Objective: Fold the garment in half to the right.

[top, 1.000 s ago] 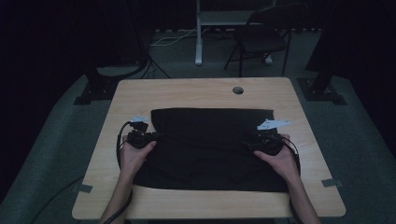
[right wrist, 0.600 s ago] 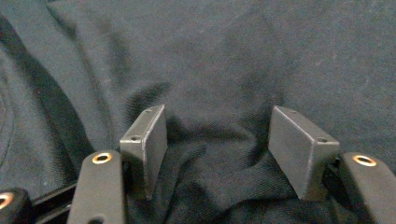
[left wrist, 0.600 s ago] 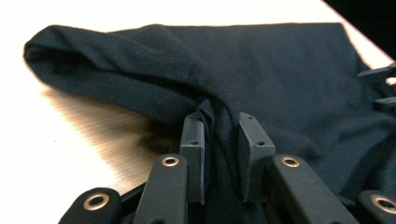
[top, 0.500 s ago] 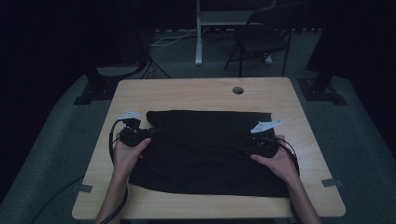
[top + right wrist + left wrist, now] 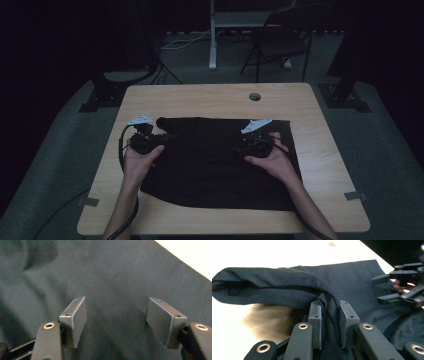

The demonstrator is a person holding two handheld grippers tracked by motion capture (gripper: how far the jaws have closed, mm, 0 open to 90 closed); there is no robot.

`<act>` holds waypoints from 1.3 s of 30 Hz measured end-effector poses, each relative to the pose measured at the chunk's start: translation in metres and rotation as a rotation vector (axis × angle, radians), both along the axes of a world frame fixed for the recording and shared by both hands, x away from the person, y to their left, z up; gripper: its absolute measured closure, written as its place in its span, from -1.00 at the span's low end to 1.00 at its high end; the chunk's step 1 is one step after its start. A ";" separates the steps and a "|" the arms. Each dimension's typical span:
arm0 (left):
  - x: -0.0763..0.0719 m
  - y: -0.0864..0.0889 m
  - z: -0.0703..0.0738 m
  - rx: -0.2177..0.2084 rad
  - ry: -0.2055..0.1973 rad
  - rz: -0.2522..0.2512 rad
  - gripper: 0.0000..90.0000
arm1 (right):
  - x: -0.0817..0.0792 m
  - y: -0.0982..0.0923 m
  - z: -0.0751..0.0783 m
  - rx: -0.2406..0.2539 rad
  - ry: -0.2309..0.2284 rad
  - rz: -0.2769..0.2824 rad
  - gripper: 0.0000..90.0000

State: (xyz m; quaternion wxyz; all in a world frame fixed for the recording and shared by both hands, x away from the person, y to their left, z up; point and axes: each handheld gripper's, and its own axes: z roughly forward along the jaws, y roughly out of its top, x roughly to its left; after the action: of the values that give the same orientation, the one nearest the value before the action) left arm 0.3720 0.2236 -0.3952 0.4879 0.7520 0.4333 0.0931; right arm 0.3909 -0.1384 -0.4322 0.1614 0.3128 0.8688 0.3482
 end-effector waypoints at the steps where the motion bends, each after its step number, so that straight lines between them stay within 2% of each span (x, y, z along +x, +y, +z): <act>1: 0.000 -0.001 0.001 0.002 -0.001 -0.001 0.68 | 0.005 0.005 0.001 -0.006 -0.007 -0.003 -0.29; 7: 0.000 -0.005 0.004 0.001 -0.009 -0.016 0.68 | 0.035 0.025 0.003 -0.029 -0.014 -0.049 -0.21; 9: -0.001 -0.007 0.005 0.000 -0.011 -0.023 0.68 | 0.044 0.029 0.003 -0.024 -0.019 -0.068 -0.20; 12: -0.002 -0.010 0.007 -0.002 -0.018 -0.034 0.68 | 0.056 0.032 0.004 0.015 -0.010 -0.109 -0.19; 17: -0.004 -0.017 0.010 -0.004 -0.025 -0.063 0.68 | 0.074 0.037 0.000 -0.002 -0.012 -0.173 -0.18; 23: -0.007 -0.029 0.014 -0.005 -0.039 -0.105 0.67 | 0.090 0.041 -0.004 0.023 0.001 -0.226 -0.12; 34: -0.020 -0.058 0.021 0.041 -0.066 -0.197 0.67 | 0.103 0.047 -0.011 0.026 -0.001 -0.300 -0.07; 39: -0.019 -0.061 0.019 0.046 -0.060 -0.203 0.67 | 0.101 0.046 -0.010 0.022 0.001 -0.308 -0.13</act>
State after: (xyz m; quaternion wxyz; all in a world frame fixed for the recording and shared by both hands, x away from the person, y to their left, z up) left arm 0.3526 0.1622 -0.3762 0.4902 0.7999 0.3380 0.0754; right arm 0.4920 -0.0925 -0.4421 0.2089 0.4445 0.8067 0.3287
